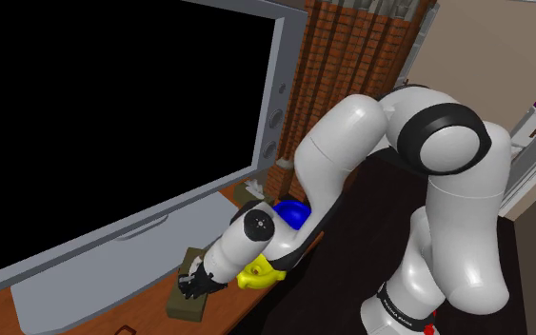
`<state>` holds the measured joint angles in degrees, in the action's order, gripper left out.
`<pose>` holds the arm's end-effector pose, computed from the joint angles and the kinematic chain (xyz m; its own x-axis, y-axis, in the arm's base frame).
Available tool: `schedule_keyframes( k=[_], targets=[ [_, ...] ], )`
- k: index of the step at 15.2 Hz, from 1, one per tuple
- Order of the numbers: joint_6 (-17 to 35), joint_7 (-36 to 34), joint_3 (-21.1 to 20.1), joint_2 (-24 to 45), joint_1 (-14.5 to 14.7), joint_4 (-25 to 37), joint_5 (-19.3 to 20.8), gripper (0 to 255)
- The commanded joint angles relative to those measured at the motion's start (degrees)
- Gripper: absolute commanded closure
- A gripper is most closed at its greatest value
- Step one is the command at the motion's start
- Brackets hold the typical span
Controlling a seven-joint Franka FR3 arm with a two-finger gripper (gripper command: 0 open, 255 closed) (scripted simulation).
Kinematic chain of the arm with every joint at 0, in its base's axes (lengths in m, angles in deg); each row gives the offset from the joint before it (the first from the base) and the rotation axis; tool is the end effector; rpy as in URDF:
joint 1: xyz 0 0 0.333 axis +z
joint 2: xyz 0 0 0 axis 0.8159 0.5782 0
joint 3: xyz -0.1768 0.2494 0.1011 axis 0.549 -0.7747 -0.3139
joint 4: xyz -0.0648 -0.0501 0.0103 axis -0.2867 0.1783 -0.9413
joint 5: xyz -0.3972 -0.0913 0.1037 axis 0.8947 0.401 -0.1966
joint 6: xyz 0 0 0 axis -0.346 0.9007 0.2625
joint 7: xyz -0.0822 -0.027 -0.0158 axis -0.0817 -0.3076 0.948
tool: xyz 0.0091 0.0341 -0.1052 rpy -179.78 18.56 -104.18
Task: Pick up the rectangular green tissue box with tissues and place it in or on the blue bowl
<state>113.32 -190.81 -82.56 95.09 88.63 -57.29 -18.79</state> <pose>0.3784 0.3574 0.1610 0.8389 -0.5191 0.1633 -0.4372 -0.8216 -0.3659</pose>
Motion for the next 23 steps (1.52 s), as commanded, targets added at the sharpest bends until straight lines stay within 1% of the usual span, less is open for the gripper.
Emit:
schedule_keyframes(
  k=[1, 3, 14, 19, 23],
  targets=[
    [-0.1, -0.2, 0.2, 0.0, 0.1, -0.3, 0.2, 255],
    [-0.2, 0.5, -0.2, 0.3, -0.3, 0.0, -0.4, 255],
    [-6.4, 21.5, -17.8, -8.9, -15.3, -5.9, -21.5, 255],
    [-8.8, 30.6, -25.4, -12.9, -21.3, -7.6, -32.0, 255],
    [-10.8, 38.1, -30.9, -16.2, -25.4, -8.5, -41.2, 255]
  ],
)
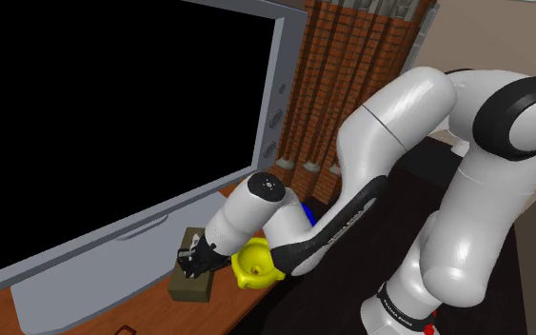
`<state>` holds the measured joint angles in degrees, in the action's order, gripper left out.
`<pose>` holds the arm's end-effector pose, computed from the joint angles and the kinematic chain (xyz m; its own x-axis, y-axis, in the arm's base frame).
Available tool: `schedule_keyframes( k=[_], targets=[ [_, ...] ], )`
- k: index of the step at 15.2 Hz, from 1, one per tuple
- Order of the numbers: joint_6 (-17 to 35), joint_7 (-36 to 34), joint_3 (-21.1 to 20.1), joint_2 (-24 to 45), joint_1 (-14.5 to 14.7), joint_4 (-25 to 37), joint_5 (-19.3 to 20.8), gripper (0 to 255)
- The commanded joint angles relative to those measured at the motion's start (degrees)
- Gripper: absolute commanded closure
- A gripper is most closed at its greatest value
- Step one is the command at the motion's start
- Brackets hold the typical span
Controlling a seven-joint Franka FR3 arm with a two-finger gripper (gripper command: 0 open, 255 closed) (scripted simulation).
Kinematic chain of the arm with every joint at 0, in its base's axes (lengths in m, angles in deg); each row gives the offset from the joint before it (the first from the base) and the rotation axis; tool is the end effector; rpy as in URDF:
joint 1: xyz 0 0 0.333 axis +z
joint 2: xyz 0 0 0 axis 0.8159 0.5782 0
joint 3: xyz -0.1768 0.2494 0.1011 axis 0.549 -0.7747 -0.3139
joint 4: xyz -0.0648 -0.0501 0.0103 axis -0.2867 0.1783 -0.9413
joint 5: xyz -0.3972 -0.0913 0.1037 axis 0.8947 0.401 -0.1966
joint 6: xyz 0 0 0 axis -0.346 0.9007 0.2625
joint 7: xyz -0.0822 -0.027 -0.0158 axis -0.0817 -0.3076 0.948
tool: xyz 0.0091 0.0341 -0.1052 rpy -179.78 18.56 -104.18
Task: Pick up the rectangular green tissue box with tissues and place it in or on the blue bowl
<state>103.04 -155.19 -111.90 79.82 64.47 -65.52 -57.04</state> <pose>0.3789 0.3600 0.2606 0.8384 -0.5196 0.1644 -0.4393 -0.8229 -0.3604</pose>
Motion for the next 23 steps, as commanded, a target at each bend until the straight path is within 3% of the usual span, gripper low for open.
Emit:
schedule_keyframes(
  k=[1, 6, 13, 18, 23],
  targets=[
    [-1.1, 4.4, -2.8, -1.8, -2.1, -0.5, -5.4, 255],
    [-4.0, 13.7, -7.0, -6.2, -4.5, -0.8, -17.3, 255],
    [-8.8, 22.6, -7.6, -11.6, -3.7, 0.0, -29.0, 255],
    [-9.1, 40.7, -0.1, -19.5, -0.5, -6.9, -44.9, 255],
    [-11.1, 53.6, 9.2, -25.7, 2.5, -12.2, -52.6, 255]
  ],
)
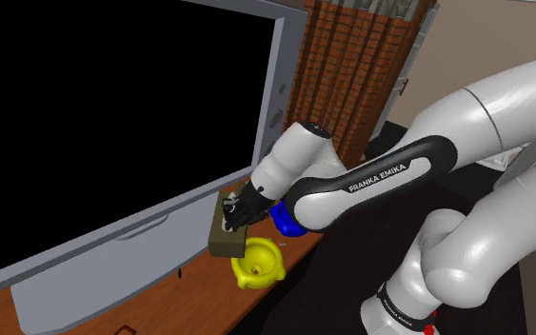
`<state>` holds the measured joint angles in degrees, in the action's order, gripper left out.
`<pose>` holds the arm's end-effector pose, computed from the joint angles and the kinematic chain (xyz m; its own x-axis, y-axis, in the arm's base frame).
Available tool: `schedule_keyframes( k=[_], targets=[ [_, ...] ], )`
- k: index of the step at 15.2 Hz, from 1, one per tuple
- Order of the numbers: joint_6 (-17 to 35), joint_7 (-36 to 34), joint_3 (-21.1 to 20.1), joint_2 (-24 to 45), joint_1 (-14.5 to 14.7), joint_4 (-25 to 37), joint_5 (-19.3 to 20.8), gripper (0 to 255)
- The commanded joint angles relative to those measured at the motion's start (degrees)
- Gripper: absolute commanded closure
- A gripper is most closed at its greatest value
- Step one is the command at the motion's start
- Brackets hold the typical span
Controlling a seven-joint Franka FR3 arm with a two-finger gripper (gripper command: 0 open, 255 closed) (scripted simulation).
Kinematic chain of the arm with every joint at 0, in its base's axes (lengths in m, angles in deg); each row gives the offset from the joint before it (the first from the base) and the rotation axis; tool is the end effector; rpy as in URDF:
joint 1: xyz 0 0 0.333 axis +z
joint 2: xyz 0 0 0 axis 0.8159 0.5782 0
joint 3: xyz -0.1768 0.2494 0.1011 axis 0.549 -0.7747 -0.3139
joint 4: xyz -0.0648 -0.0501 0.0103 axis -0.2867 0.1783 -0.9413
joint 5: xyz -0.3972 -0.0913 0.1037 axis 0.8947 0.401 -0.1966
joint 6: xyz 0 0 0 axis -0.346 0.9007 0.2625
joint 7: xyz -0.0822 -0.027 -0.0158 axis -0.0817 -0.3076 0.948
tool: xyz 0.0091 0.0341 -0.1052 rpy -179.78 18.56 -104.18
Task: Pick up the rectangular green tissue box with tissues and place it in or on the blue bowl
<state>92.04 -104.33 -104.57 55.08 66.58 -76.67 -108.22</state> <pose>0.3888 0.2391 0.3496 0.8371 -0.5221 0.1636 -0.4425 -0.8219 -0.3588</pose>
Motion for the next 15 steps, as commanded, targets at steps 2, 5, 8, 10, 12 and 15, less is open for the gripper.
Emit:
schedule_keyframes(
  k=[2, 5, 8, 10, 12, 15],
  targets=[
    [-1.2, 7.1, 5.3, -3.2, 0.8, -2.7, -2.9, 255],
    [-3.1, 13.0, 10.2, -6.2, 0.6, -4.8, -4.0, 255],
    [-5.2, 18.5, 14.8, -8.7, -0.5, -6.2, -4.0, 255],
    [-6.6, 22.0, 17.8, -10.1, -1.6, -6.8, -3.6, 255],
    [-8.2, 25.3, 20.8, -11.2, -2.9, -7.1, -3.0, 255],
    [-10.5, 30.2, 25.1, -12.2, -5.0, -6.8, -1.8, 255]
  ],
)
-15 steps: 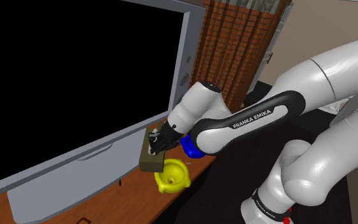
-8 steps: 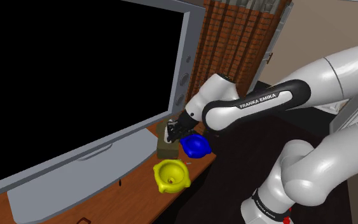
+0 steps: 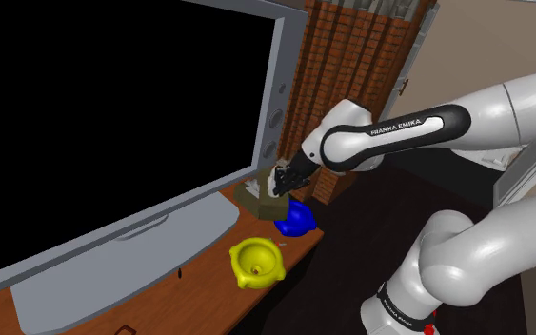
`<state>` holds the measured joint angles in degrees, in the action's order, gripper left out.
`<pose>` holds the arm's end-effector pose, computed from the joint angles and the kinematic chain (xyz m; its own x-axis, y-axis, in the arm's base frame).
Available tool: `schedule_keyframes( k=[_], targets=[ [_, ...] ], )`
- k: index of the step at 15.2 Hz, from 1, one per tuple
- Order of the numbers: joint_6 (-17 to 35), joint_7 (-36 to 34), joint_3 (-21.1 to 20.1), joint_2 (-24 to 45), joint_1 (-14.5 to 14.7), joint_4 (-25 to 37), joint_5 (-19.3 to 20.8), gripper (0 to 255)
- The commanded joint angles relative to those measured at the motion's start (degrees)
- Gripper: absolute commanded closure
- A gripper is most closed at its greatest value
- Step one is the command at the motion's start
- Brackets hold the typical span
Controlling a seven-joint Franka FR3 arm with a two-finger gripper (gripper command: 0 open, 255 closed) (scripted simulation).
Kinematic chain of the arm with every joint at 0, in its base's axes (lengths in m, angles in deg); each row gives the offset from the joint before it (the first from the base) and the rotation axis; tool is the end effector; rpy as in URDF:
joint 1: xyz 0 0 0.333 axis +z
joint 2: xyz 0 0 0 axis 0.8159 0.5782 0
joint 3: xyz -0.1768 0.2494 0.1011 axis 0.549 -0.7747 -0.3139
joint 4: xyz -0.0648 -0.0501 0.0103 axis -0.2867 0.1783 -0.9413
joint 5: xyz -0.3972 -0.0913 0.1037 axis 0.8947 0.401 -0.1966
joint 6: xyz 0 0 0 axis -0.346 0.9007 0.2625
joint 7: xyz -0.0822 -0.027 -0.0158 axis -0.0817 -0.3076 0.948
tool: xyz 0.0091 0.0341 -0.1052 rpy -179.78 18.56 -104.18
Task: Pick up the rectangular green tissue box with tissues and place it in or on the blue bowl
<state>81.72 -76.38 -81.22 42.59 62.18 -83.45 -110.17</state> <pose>0.3999 0.0377 0.3730 0.8376 -0.5214 0.1631 -0.4414 -0.8218 -0.3603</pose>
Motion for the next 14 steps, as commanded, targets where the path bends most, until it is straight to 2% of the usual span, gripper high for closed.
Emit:
schedule_keyframes(
  k=[1, 11, 14],
  targets=[
    [-0.9, 3.9, 3.2, 0.1, -1.3, 0.2, 0.6, 255],
    [-8.8, 19.5, 17.3, 3.2, -7.5, 7.3, 4.3, 255],
    [-6.3, 21.0, 18.0, 4.7, -6.7, 6.1, 3.1, 255]
  ],
)
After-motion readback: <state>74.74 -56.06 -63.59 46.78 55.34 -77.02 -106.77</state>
